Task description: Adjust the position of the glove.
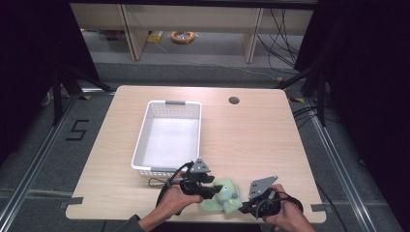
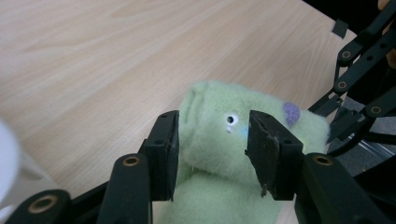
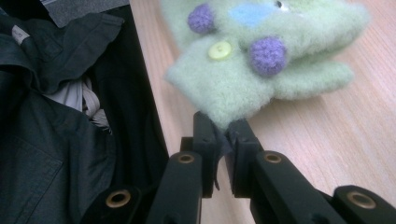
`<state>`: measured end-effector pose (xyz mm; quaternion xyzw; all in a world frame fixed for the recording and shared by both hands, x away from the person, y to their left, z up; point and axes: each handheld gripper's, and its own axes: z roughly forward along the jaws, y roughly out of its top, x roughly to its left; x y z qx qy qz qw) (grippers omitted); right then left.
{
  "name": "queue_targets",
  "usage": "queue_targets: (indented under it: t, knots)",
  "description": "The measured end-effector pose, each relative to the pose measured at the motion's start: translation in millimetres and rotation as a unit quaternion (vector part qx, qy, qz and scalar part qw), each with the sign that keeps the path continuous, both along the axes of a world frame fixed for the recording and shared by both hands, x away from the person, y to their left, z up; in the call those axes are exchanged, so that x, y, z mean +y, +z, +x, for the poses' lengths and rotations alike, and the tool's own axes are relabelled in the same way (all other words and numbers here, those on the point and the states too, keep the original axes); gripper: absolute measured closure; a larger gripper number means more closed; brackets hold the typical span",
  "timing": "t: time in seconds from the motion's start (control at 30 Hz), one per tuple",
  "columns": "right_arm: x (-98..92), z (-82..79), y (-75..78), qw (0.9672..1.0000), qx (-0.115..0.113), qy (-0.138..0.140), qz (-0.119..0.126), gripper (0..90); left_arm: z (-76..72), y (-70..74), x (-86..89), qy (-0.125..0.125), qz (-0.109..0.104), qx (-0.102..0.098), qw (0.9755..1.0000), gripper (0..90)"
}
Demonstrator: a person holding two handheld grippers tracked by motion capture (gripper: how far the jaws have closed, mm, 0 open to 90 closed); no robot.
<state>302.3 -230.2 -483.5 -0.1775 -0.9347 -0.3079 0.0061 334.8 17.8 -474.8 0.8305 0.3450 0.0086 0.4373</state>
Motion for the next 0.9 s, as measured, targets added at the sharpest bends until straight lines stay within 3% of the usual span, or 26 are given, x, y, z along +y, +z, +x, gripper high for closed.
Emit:
queue_targets:
  t: [0.03, 0.07, 0.13, 0.17, 0.23, 0.37, 0.5, 0.6, 0.63, 0.73, 0.87, 0.9]
  knots:
    - [-1.0, 0.4, -0.3, 1.0000, 0.002, -0.001, -0.003, 84.5, 4.6, -1.0, 0.1, -0.013, 0.010, -0.012, 0.9998, 52.9]
    - [-2.0, 0.6, -0.9, 1.0000, 0.006, -0.001, -0.003, 84.5, 6.4, -1.7, -1.2, -0.009, 0.008, -0.007, 0.9999, 52.4]
    - [-4.1, 5.2, -2.7, 0.9997, -0.013, 0.019, 0.003, 84.5, 9.5, -2.1, -2.1, -0.004, 0.006, -0.001, 1.0000, 52.5]
    - [-5.2, 2.5, -1.5, 1.0000, 0.004, 0.002, 0.000, 84.4, 12.3, -2.0, -1.1, -0.021, 0.020, -0.005, 0.9996, 52.4]
    - [-7.1, 4.3, -1.7, 1.0000, 0.003, 0.001, 0.001, 84.4, 11.6, -4.9, -6.7, -0.018, 0.011, 0.022, 0.9995, 51.1]
    - [-9.0, 7.0, -3.5, 0.9999, 0.007, -0.009, 0.000, 84.4, 14.4, -11.4, -8.5, -0.026, 0.020, 0.027, 0.9991, 52.1]
    - [-10.2, 8.5, -5.0, 0.9999, 0.005, -0.016, -0.001, 84.5, 15.8, -15.0, -6.0, -0.031, 0.027, 0.026, 0.9988, 67.7]
    - [-10.1, 8.9, -4.4, 0.9997, 0.006, -0.025, -0.002, 84.5, 12.6, -17.2, -6.6, -0.016, 0.026, 0.033, 0.9990, 77.4]
    - [-9.6, 8.5, -4.5, 0.9995, 0.008, -0.031, 0.000, 84.5, 14.4, -17.4, -5.2, -0.022, 0.026, 0.019, 0.9992, 80.1]
    - [-9.6, 8.9, -4.3, 0.9996, 0.004, -0.028, 0.000, 84.6, 11.0, -13.1, -3.8, -0.015, 0.025, 0.012, 0.9995, 84.6]
    - [-10.7, 9.4, 0.3, 0.9994, 0.003, -0.033, 0.007, 84.6, 1.4, 2.9, 0.9, -0.027, -0.002, 0.008, 0.9996, 85.3]
    - [-10.3, 8.0, 3.0, 0.9992, 0.004, -0.039, 0.010, 84.7, -0.7, 8.1, 3.0, -0.040, -0.014, -0.014, 0.9990, 85.3]
